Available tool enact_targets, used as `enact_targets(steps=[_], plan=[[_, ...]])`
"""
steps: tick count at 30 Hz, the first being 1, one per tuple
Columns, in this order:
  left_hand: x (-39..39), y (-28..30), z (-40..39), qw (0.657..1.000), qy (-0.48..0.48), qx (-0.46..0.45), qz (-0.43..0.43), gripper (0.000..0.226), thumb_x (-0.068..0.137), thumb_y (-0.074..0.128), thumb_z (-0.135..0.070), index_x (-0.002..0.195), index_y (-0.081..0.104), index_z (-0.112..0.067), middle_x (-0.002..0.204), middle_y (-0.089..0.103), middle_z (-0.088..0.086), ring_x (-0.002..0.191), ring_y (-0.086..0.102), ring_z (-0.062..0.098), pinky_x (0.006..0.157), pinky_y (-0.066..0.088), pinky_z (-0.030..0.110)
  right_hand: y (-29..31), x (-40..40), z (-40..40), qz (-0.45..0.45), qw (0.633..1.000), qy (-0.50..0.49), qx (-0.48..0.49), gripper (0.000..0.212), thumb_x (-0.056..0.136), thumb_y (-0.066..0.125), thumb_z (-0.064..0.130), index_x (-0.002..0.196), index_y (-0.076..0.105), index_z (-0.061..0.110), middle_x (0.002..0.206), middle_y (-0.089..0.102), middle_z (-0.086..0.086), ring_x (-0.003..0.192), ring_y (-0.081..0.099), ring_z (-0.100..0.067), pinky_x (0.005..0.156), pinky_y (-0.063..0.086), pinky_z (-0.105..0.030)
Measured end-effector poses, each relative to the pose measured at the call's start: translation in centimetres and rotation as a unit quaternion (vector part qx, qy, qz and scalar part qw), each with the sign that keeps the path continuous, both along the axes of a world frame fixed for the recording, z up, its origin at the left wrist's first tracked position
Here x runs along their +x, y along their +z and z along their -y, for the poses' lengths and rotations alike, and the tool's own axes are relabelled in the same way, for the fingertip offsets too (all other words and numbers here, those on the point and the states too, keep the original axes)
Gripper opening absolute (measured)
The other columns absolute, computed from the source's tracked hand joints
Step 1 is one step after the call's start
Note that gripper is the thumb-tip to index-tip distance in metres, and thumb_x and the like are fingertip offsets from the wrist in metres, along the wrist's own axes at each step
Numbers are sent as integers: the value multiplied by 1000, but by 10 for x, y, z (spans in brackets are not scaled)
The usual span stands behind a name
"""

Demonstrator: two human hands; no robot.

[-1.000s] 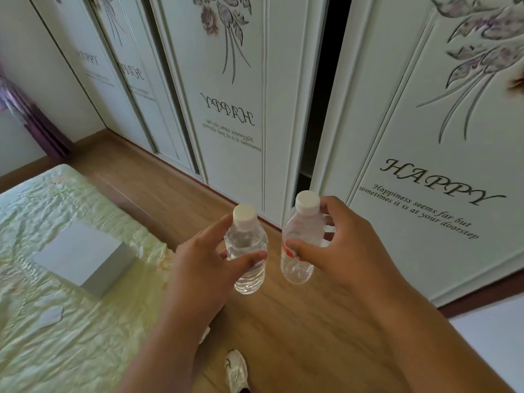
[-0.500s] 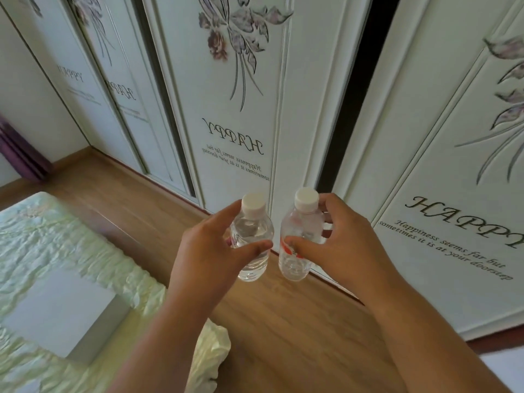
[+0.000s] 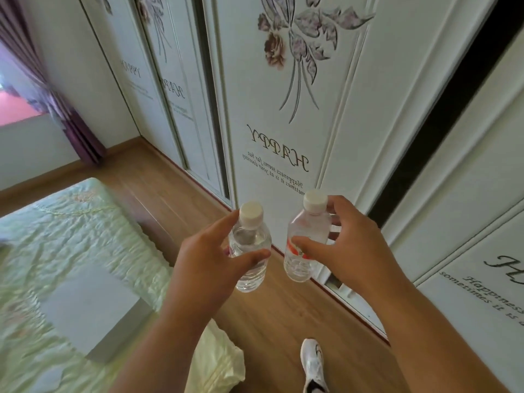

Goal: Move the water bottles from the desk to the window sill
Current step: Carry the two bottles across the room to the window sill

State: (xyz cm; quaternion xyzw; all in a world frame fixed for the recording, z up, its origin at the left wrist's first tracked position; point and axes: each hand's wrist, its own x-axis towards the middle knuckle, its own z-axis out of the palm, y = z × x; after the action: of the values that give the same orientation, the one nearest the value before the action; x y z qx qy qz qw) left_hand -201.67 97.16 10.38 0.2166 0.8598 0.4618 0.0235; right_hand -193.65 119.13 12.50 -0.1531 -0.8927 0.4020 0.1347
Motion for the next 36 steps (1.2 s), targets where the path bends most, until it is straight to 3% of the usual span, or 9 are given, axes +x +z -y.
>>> enact_targets(steps=[3,10,14,19,24,28,33,36], plan=[[-21,1,-17,999,40,-4,-13,83,65,84,-59,141,53,-50,121,59,-35,106,63,-3,86,49,17,-1,-39,-17,-6,999,45,-4,61,74,87,45,117,44,49,104,52,36,103,61,-3,79,46,-15],[-68,22,-64,989,143,16,-35,84,60,78,-65,139,55,-50,116,60,-37,101,59,-14,77,39,1,10,-131,-64,-22,989,149,-2,68,73,86,51,129,48,42,122,60,23,109,63,-7,96,56,-34],[-82,27,-88,978,201,26,-44,83,61,79,-60,140,59,-43,129,68,-20,111,63,-2,86,47,12,10,-175,-87,-29,977,212,11,71,72,87,53,130,48,43,122,60,24,107,63,-6,92,55,-29],[-90,32,-106,964,258,47,-41,79,63,87,-47,138,62,-38,126,70,-19,114,67,-2,98,56,29,8,-212,-103,-28,962,272,18,72,71,87,53,130,48,40,115,57,25,102,62,-4,82,47,-16],[-101,32,-112,958,281,34,-38,80,61,81,-55,137,59,-45,119,65,-32,102,57,-27,90,49,11,5,-239,-106,-22,946,322,9,73,70,87,53,130,49,38,117,58,24,104,62,-4,82,46,-14],[-117,29,-113,953,299,21,-35,83,61,81,-56,140,59,-42,124,67,-27,106,61,-18,92,52,14,2,-262,-104,-17,941,339,7,75,71,87,50,133,49,35,118,58,22,106,62,-5,80,44,-11],[-140,22,-108,952,301,46,-27,83,61,85,-52,139,61,-40,123,71,-22,111,58,-20,92,54,16,0,-287,-102,-9,937,348,21,75,71,87,49,133,49,34,118,56,22,106,59,-3,78,38,-6],[-159,17,-101,954,295,56,-25,80,64,88,-46,139,61,-39,119,69,-28,108,57,-23,88,51,7,0,-308,-93,-8,937,348,29,75,71,87,49,133,49,34,118,54,23,107,58,-2,78,38,-6]])
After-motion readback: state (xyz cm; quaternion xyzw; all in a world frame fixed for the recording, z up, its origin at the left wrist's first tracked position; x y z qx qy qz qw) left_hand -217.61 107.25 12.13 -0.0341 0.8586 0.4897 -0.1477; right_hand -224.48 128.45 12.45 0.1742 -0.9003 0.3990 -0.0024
